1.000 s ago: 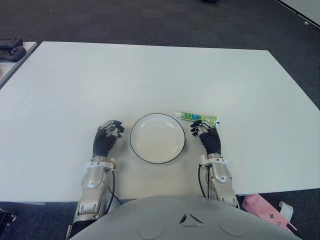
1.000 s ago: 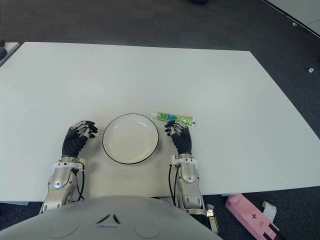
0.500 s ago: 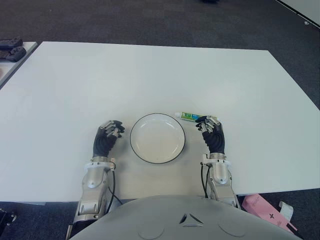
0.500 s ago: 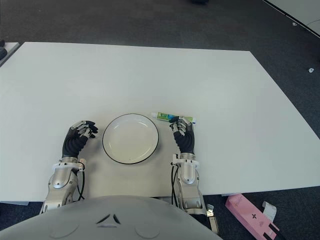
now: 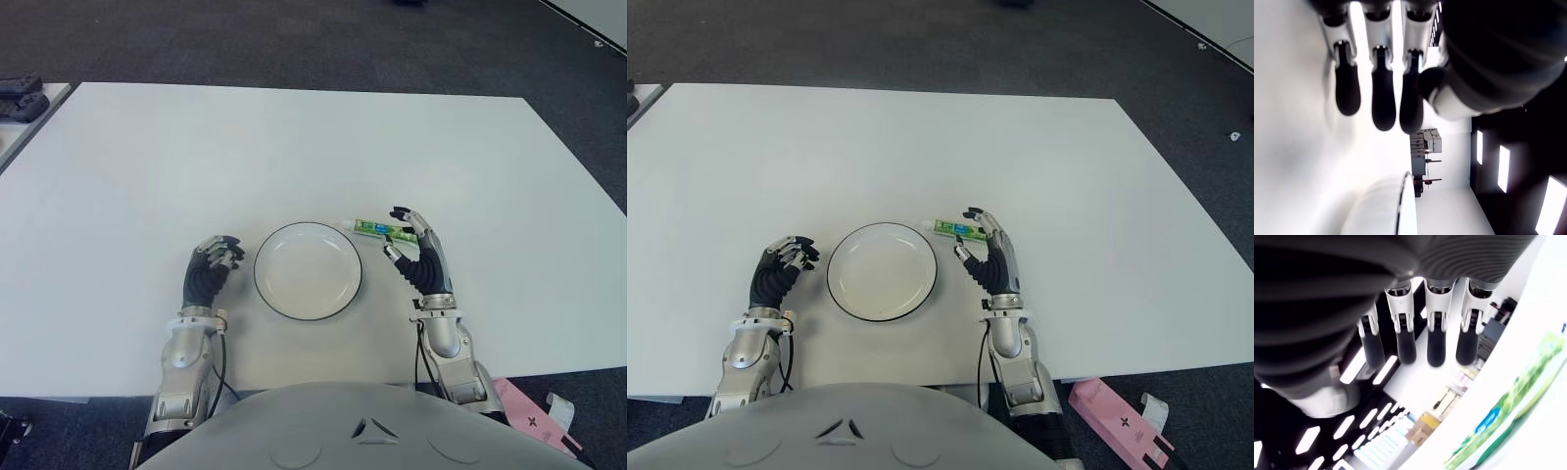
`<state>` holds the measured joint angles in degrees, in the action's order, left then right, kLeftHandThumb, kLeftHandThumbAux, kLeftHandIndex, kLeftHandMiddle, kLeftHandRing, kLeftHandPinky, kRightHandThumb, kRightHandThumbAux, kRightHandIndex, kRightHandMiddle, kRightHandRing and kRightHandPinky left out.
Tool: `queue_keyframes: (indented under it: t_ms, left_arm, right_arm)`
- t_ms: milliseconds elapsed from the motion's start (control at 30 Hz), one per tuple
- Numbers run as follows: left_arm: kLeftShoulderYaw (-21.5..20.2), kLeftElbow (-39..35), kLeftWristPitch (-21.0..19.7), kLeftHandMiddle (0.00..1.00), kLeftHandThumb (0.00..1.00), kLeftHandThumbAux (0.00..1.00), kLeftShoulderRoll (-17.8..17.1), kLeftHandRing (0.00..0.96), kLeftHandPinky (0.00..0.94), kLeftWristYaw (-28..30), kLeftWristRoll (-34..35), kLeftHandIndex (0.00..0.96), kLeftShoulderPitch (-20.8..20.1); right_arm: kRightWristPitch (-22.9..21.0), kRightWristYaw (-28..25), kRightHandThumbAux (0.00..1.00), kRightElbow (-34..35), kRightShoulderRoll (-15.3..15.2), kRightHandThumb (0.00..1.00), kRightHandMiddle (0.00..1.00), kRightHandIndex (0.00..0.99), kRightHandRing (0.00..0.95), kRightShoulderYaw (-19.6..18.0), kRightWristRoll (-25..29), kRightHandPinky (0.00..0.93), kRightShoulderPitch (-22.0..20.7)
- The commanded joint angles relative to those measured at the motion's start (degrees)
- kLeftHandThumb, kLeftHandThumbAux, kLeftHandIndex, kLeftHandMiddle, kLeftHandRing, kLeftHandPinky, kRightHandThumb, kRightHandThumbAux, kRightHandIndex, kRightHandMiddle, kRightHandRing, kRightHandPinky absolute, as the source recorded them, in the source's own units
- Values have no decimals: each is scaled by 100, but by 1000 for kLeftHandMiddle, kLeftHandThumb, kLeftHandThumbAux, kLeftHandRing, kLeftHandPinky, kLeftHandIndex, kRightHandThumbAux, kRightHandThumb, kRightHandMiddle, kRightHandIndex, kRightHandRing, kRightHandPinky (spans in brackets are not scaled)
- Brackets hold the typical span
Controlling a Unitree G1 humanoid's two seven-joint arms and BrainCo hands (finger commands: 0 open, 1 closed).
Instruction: Put the toothpaste on the table into the plate.
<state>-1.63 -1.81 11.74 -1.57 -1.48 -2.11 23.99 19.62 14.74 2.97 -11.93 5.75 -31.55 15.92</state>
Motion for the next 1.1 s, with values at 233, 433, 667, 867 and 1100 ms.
queue_keyframes:
  t_ms: [233, 433, 667, 867, 1100]
  left_arm:
    - [44, 78, -116, 517, 705, 721, 106, 514, 513, -83, -41, 431, -1]
    - [48, 92, -115, 524, 706, 720, 146, 520, 522, -102, -37, 431, -8]
    - [52, 88, -82, 528, 705, 720, 171, 522, 520, -111, -72, 431, 16]
    - [71, 94, -69, 532, 704, 721, 192, 522, 520, -157, -121, 431, 24]
    - [77, 100, -31, 530, 705, 720, 220, 524, 525, -143, -102, 431, 39]
  right_arm:
    - [-13, -302, 321, -127, -727, 495, 4, 4, 5, 40, -446, 16, -636]
    - [-233, -606, 194, -238, -1142, 494, 0, 0, 0, 127, -849, 1, -931]
    - [-375, -859, 130, -571, -1574, 484, 0, 0, 0, 355, -1356, 0, -1471]
    - [-418, -1130, 105, -868, -1856, 470, 0, 0, 0, 583, -1592, 0, -1917]
    - [-483, -1719, 107, -994, -2153, 504, 0, 0, 0, 881, -1753, 0, -2297]
